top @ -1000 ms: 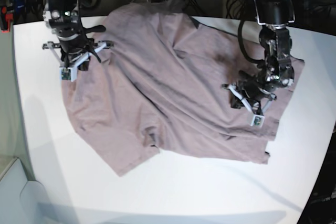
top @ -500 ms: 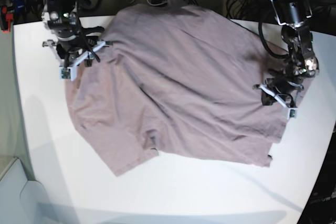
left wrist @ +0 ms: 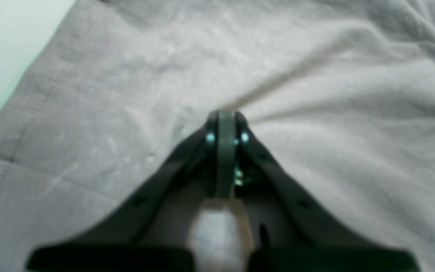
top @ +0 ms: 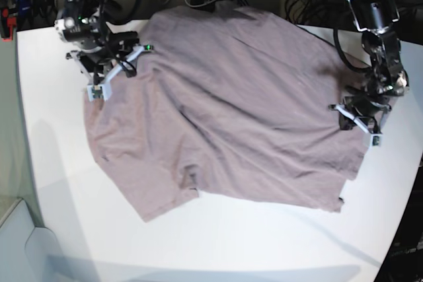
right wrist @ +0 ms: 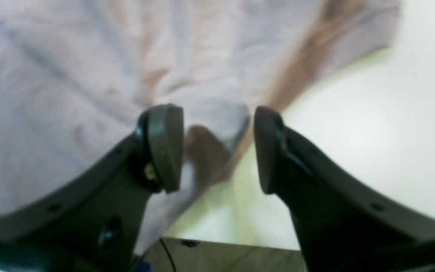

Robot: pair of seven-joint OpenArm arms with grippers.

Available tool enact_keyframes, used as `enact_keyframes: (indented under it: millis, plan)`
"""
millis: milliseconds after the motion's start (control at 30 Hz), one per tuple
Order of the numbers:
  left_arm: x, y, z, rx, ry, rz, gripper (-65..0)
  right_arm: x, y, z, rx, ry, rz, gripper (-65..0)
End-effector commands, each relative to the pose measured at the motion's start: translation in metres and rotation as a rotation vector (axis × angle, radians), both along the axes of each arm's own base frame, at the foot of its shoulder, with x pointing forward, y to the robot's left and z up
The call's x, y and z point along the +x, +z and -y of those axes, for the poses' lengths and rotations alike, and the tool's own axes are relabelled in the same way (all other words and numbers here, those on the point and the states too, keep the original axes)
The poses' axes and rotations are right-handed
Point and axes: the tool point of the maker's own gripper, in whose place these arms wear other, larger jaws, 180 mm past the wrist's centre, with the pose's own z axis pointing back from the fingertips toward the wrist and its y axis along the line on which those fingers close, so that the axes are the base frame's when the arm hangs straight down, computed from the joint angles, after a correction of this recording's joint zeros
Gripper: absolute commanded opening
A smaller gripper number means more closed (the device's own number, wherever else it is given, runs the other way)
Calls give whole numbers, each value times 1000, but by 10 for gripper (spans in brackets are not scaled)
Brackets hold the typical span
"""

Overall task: Layout the t-shirt on the table in an organized manner, then fold the t-shirt properly
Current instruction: 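Release the shirt with the right gripper and regrasp a bunched fold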

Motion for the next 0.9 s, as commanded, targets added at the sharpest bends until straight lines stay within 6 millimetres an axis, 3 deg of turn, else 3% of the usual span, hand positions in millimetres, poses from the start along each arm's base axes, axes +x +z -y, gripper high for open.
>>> enact_keyframes:
  millis: [0,267,367,433,467,700,867]
  plan:
    - [-10,-7,-10,40,7,-62,-649,2,1,1,4,1,13,-340]
    - [-24,-18,-8,37,6,-93,-649,-15,-30,-13,60,-12,-85,-363]
    - [-25,-17,-7,39,4,-91,-649,-12,-28,-17,66,-7,-74,-479]
    - [-31,-17,-7,48,-3,-92,-649,-5,-23,-16,65,-6,-54,-620]
    - [-31,-14,-6,54,-7,-84,-649,6,-17,-16,60,-3,-30,-650]
    - [-47,-13,5,65,-30,-83,-649,74,28,-4,-6,46,46,-650]
    - [-59,-18,19,48,-40,-89,-649,122,71,-23,-39,139,126,-650]
